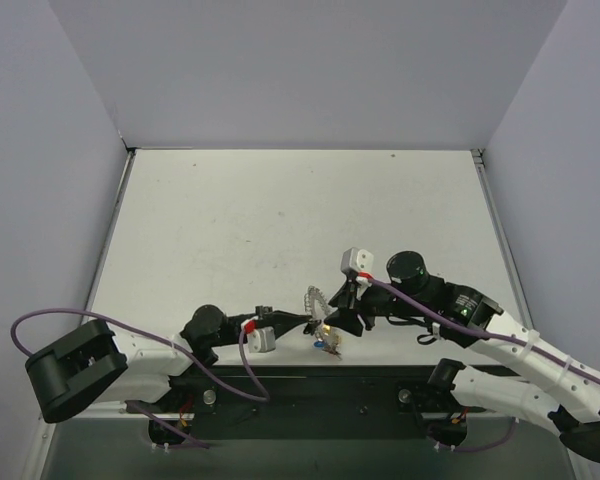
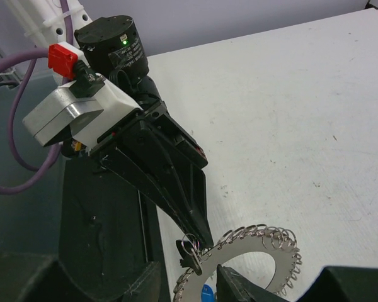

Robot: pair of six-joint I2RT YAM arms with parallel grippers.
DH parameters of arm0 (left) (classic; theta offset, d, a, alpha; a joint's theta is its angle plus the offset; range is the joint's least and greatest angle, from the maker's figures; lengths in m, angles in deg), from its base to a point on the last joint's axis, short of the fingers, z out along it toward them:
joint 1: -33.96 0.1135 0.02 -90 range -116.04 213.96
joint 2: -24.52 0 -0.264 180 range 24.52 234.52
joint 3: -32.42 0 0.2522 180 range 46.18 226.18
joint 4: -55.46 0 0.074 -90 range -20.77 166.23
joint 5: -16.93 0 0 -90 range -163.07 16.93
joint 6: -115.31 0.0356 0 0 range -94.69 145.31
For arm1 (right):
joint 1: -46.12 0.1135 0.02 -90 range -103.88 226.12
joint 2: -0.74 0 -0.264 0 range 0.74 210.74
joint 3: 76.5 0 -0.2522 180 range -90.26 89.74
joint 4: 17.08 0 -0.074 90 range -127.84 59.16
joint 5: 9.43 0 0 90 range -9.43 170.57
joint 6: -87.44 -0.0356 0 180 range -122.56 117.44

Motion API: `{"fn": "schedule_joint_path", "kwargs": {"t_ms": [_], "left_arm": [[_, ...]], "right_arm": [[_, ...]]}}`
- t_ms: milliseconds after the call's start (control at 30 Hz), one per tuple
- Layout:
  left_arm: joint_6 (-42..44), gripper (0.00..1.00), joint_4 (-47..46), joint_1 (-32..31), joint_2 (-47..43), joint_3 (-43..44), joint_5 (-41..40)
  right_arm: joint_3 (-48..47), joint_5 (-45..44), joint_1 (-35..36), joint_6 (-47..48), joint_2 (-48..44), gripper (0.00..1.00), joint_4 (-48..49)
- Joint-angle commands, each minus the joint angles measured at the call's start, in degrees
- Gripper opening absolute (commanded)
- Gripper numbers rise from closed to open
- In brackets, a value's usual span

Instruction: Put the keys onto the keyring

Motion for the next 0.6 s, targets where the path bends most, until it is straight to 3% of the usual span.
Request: {"fn": "schedule_joint_path", "kwargs": {"t_ms": [0,267,467,567], "left_arm": [[-3.83,0.00,-21.12,1.03,-4.49,1.91,2.18],[-7.61,0.00,-1.19,2.52,-13.28,6.92,2.80],[-9.63,0.00,6.30,3.93,-17.33,9.12,5.42],[-12.43,0.00,5.71,5.69,-18.30,9.56,9.10]], "right_arm": [[-0.67,0.29,-0.89,1.54,0.33,0.39,0.15],[0.65,3.98,-4.76,0.84,-0.28,0.39,1.29],[1.00,6.79,-7.39,0.57,-0.81,0.38,2.08],[0.30,7.76,-7.75,0.83,-1.07,0.38,2.43]]}}
